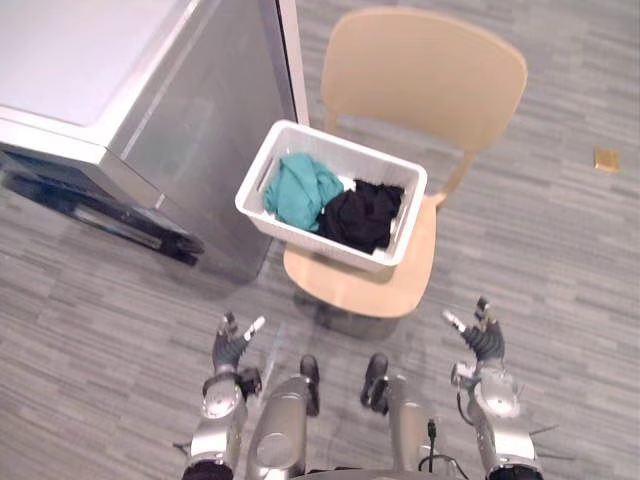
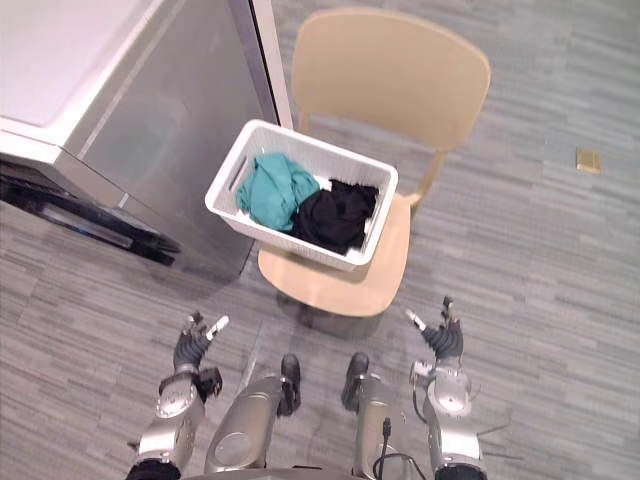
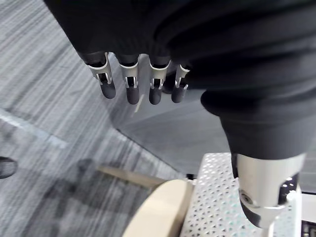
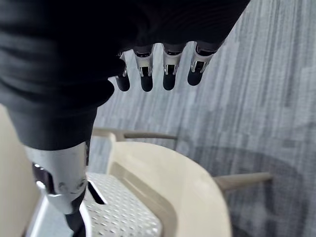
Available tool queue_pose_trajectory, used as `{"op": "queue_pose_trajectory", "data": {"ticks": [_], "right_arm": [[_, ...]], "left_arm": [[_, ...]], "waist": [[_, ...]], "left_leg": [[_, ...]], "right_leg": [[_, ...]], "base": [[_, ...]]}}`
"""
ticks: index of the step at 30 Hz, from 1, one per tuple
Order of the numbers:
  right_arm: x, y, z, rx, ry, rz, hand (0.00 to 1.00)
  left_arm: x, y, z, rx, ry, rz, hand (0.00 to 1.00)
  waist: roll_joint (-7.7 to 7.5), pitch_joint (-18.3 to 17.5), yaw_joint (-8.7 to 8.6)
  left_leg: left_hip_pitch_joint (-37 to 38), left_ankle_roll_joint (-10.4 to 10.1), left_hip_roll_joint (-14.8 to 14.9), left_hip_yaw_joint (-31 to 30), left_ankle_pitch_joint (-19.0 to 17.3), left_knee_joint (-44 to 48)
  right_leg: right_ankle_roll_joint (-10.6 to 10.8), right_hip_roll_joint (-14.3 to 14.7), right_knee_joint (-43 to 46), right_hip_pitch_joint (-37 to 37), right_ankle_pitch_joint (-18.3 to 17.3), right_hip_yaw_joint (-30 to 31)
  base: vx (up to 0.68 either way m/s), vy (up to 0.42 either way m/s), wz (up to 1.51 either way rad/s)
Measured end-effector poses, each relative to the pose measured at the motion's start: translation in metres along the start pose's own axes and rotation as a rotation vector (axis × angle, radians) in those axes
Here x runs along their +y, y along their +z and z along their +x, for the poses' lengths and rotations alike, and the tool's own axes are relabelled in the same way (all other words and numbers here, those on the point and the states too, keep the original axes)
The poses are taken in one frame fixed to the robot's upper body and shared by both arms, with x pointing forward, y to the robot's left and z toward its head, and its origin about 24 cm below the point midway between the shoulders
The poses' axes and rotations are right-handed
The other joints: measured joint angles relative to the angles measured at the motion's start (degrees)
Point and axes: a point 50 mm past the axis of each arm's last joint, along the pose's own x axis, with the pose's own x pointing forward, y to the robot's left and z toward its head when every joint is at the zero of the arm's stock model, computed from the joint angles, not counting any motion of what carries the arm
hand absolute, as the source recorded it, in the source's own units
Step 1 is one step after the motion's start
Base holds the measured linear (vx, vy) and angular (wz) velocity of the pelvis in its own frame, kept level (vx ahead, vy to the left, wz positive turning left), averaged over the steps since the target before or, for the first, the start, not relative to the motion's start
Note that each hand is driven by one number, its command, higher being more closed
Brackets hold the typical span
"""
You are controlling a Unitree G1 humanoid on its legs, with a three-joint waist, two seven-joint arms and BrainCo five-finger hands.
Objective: Pick up the laundry basket with both hands and put the clothes into the washing machine.
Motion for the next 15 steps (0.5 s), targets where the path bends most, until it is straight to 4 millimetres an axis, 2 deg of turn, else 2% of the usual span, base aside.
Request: {"op": "queue_pose_trajectory", "data": {"ticks": [5, 10, 13, 14, 15], "right_arm": [[0.002, -0.047, -0.008, 0.215, 0.023, -0.047, 0.0], [0.006, -0.057, -0.011, 0.271, 0.017, -0.018, 0.0], [0.005, -0.055, -0.004, 0.285, 0.007, -0.004, 0.0], [0.004, -0.056, -0.002, 0.299, 0.004, -0.009, 0.0], [0.001, -0.055, 0.001, 0.303, 0.0, -0.019, 0.0]], "left_arm": [[0.006, -0.039, -0.007, 0.161, 0.001, 0.086, 0.0], [0.007, -0.046, -0.009, 0.194, 0.015, 0.061, 0.0], [0.008, -0.048, -0.008, 0.202, 0.019, 0.06, 0.0], [0.011, -0.045, -0.006, 0.198, 0.027, 0.064, 0.0], [0.015, -0.044, -0.004, 0.196, 0.041, 0.064, 0.0]], "waist": [[0.56, -3.14, 0.16], [0.57, -3.31, 0.05], [0.25, -3.1, 0.02], [0.36, -3.17, 0.02], [-0.18, -2.98, 0.04]], "left_leg": [[4.27, -0.9, -1.04, -2.44, 1.27, -3.46], [1.94, -2.74, -1.6, -4.34, 2.39, -1.29], [-2.53, -2.03, 1.6, 1.52, 1.36, 3.35], [-4.2, -1.11, 5.1, 3.77, 0.78, 7.51], [-5.15, -0.83, 8.49, 4.74, 0.59, 9.94]], "right_leg": [[0.56, -0.45, -2.96, 5.27, -0.29, -2.75], [0.99, -2.2, -3.3, 6.89, -0.62, -7.93], [1.17, -3.32, -4.01, 6.82, -0.17, -11.04], [1.57, -3.96, -4.05, 6.98, 0.08, -11.92], [2.05, -5.31, -4.03, 7.05, 0.24, -12.23]], "base": [[0.1, 0.021, 0.3], [-0.02, -0.006, 0.56], [-0.09, 0.061, 0.61], [-0.07, 0.132, 0.44], [-0.06, 0.175, 0.41]]}}
